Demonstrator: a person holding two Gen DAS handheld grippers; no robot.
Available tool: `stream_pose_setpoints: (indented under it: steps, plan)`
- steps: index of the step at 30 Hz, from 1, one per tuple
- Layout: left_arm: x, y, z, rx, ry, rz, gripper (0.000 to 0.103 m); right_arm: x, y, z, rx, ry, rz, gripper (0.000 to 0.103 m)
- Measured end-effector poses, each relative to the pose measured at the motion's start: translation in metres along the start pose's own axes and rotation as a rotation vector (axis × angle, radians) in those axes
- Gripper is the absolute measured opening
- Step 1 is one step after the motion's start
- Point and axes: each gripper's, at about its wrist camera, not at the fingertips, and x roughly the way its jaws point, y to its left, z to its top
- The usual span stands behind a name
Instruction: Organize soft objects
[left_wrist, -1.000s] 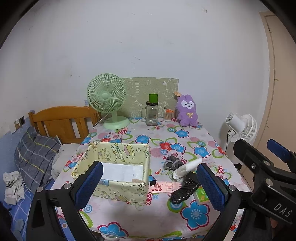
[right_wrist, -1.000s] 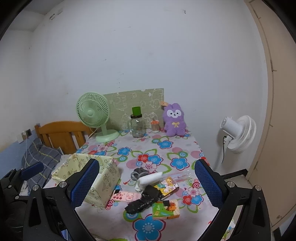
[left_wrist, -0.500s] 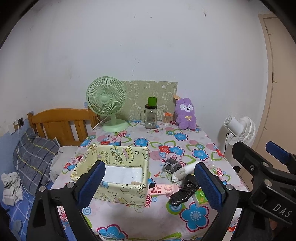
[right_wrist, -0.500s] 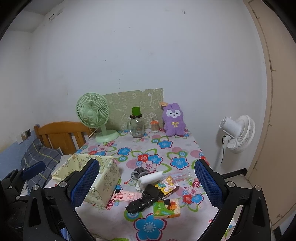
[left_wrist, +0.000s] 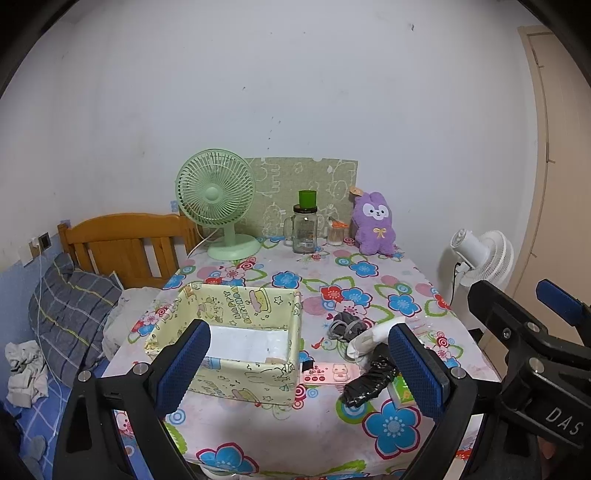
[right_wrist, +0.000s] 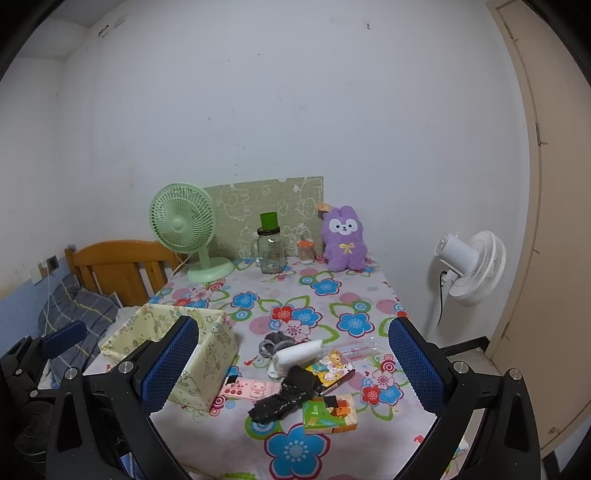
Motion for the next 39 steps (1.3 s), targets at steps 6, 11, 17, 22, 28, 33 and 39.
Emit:
stream_pose_setpoints:
  steps: [6, 11, 17, 22, 28, 33, 39]
  plan:
    - [0.001, 0.000, 0.000, 0.002, 0.002, 0.001, 0.098, 0.002, 0.000, -0.001, -0.002, 0.010, -0.004, 0.103]
    - [0.001, 0.000, -0.001, 0.001, 0.003, 0.002, 0.098, 0.002, 0.000, -0.002, -0.003, 0.012, -0.007, 0.103]
    - [0.003, 0.000, -0.002, -0.002, 0.016, 0.000, 0.098, 0.005, -0.001, -0.004, 0.001, 0.022, -0.007, 0.103]
    - [0.010, -0.001, -0.003, 0.001, 0.022, -0.006, 0.098, 0.010, -0.001, -0.004, -0.017, 0.026, -0.014, 0.103]
    - [0.024, -0.010, -0.002, 0.014, 0.037, -0.016, 0.095, 0.022, -0.005, -0.005, -0.020, 0.042, -0.012, 0.101]
    - [0.038, -0.018, -0.002, 0.028, 0.056, -0.011, 0.094, 0.038, -0.012, -0.008, -0.016, 0.067, -0.007, 0.100]
    - [0.061, -0.030, -0.006, 0.034, 0.102, -0.038, 0.091, 0.058, -0.020, -0.013, -0.016, 0.093, 0.003, 0.099]
